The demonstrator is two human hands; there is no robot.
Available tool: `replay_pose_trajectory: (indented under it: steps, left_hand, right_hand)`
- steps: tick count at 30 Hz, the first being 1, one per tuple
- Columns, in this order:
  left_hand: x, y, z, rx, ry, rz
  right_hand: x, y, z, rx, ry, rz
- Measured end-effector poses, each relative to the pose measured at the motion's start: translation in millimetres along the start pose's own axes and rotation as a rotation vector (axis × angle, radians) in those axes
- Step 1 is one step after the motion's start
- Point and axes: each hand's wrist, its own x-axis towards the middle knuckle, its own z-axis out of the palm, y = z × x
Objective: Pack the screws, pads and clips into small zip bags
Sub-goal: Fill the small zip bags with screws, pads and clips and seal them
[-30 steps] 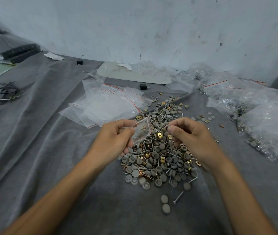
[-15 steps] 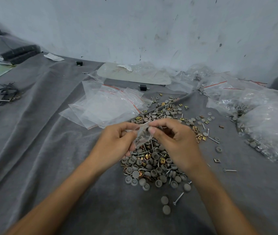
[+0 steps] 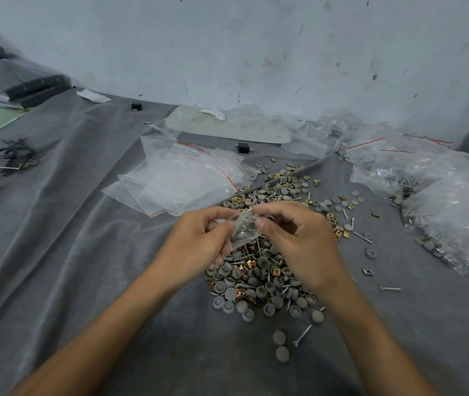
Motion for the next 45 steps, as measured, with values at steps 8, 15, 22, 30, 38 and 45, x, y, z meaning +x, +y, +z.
replay_pose_trajectory:
  steps: [8,15,22,30,38,45]
  left_hand:
    - [-1,1,1,-0.014,-0.011,0.005]
    - [-2,0,0,-0.001,-0.019,0.02]
    - [-1,-2,-1,-0.006,-0.013,0.008]
    - [1,-4,-1,0.002,-0.016,-0.001]
    - [0,-1,2,0.012,-0.016,-0.001]
    - [4,3,-5,-0.101,0.061,-0.039]
  right_hand:
    - [-1,-3,0,0.122,0.004,0.058]
    - [-1,-9,0,0.103,-0.05,0.024]
    - [-2,-9,-1,0.109,-0.059,0.046]
    - [-1,-13,-4,0.117,-0.021,0.024]
    - [0,-14,-4,0.004,-0.16,0.053]
    - [0,-11,-10,-0.046,-0.037,0.033]
